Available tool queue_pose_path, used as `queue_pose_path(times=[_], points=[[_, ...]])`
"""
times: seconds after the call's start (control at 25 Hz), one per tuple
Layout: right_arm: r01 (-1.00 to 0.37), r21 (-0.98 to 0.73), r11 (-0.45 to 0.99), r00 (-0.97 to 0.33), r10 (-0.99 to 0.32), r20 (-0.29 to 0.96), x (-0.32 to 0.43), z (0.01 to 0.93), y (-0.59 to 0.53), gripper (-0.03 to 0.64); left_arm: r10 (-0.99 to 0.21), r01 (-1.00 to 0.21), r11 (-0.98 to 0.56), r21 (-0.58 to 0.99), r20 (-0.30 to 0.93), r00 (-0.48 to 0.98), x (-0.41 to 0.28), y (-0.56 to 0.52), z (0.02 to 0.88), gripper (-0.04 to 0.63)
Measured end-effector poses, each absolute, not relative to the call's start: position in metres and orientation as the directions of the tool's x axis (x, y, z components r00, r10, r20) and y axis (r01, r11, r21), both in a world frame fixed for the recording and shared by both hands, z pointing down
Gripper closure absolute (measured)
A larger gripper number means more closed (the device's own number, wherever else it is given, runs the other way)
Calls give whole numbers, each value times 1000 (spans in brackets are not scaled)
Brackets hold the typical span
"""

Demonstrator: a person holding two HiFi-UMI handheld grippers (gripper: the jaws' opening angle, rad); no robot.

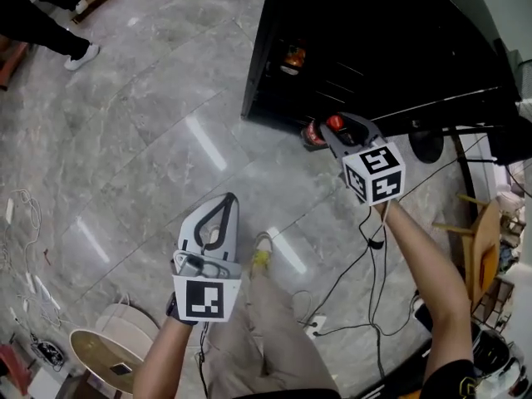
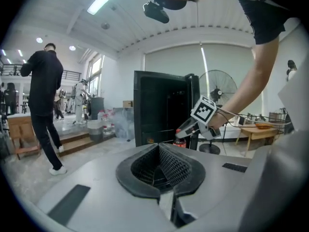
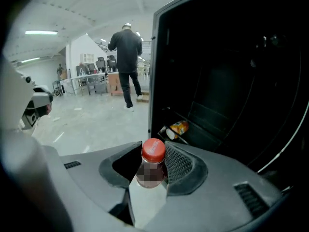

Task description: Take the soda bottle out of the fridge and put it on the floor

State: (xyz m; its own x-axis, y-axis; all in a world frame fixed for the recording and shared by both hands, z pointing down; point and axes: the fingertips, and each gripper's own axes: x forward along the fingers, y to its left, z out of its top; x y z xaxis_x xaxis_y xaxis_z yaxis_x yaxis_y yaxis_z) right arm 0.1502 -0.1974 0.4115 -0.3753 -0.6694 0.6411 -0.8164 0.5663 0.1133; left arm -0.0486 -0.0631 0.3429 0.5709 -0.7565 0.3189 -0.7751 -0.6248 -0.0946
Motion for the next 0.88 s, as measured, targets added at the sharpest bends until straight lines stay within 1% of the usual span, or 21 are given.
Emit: queue_pose_path(times=[0.12,0.32,0.56,0.68,0.88], points=[[-804,96,587,-378,-629,680,138,458,-170,477,-741,-765,-639,-77,332,585,-50,-55,367,578],[-786,83,613,-358,-560,748,128,539,-136,477,-704,-757,-652,-39,402,586,-50,-44,410,578],[-754,84,652,-335,-490,805,109,622,-105,479,-693,-757,-653,0,403,598,-55,-46,456,578],[-766,65,639,-321,-468,823,103,663,-95,479,-665,-737,-676,-2,432,609,-57,-49,484,578],[-801,39,597,-287,-440,851,97,734,-81,482,-638,-732,-680,39,462,617,-62,-54,532,578]])
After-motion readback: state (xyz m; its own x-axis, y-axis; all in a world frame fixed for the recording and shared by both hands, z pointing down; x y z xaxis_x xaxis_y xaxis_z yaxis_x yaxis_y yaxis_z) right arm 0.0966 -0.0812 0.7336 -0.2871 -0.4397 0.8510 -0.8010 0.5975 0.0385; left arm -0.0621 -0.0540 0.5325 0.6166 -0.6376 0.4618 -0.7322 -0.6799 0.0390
